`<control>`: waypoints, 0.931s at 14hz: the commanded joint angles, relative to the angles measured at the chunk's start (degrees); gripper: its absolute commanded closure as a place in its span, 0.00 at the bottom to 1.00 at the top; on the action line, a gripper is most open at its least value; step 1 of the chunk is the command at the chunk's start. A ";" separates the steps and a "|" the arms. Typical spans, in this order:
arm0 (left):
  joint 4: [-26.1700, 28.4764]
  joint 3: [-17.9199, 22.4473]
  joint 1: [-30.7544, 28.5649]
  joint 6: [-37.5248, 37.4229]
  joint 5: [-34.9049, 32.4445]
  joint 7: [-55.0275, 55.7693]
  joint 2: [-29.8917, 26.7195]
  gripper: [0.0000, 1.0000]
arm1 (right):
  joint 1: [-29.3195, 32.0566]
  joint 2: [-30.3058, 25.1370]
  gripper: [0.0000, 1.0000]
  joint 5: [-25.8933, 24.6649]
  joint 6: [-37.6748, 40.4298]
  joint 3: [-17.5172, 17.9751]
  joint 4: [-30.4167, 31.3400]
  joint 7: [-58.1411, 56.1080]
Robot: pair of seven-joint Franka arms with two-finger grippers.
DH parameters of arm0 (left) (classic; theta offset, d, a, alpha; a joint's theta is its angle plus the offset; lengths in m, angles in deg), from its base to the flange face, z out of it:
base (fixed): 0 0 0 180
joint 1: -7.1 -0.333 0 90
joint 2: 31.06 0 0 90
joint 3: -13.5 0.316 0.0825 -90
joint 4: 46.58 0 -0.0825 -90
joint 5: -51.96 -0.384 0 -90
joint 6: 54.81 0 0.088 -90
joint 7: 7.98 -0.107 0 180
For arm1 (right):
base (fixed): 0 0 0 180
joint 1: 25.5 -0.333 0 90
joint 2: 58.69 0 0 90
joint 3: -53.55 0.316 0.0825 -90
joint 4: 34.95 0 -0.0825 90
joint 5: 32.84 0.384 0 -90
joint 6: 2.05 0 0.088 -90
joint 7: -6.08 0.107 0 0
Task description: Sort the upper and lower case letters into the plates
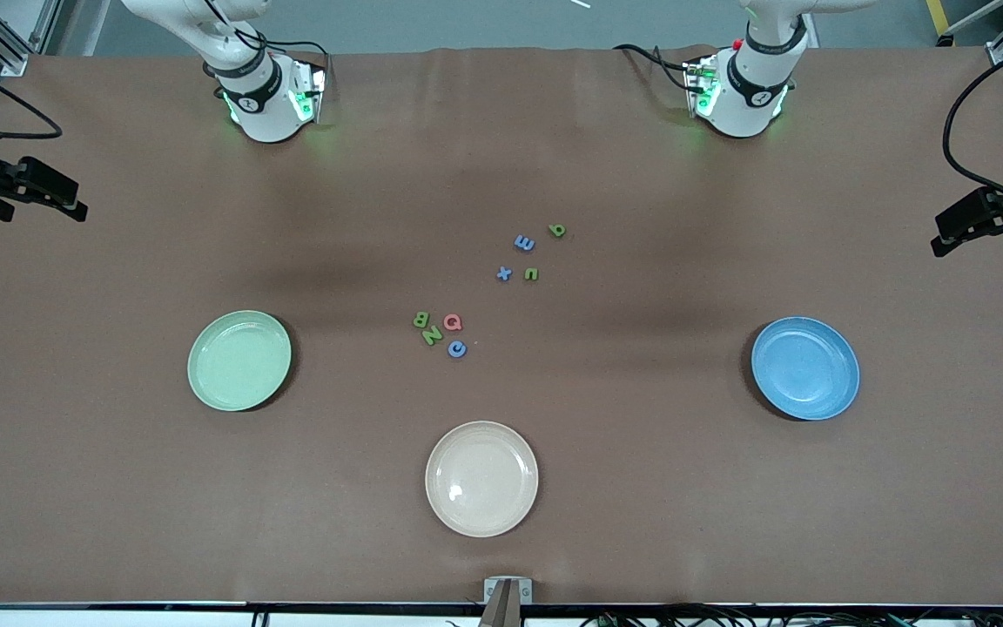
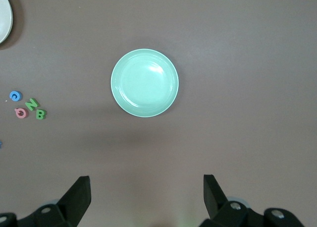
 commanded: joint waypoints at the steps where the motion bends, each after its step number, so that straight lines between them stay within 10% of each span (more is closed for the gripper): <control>1: -0.27 0.22 0.15 -0.65 1.96 0.54 -0.14 0.00 | 0.56 -0.74 0.00 -0.40 0.19 0.32 0.39 -0.75; 13: 0.17 -6.28 3.67 -4.41 1.97 -4.03 5.12 0.00 | 0.56 -0.83 0.00 -0.31 1.16 0.32 0.65 -0.49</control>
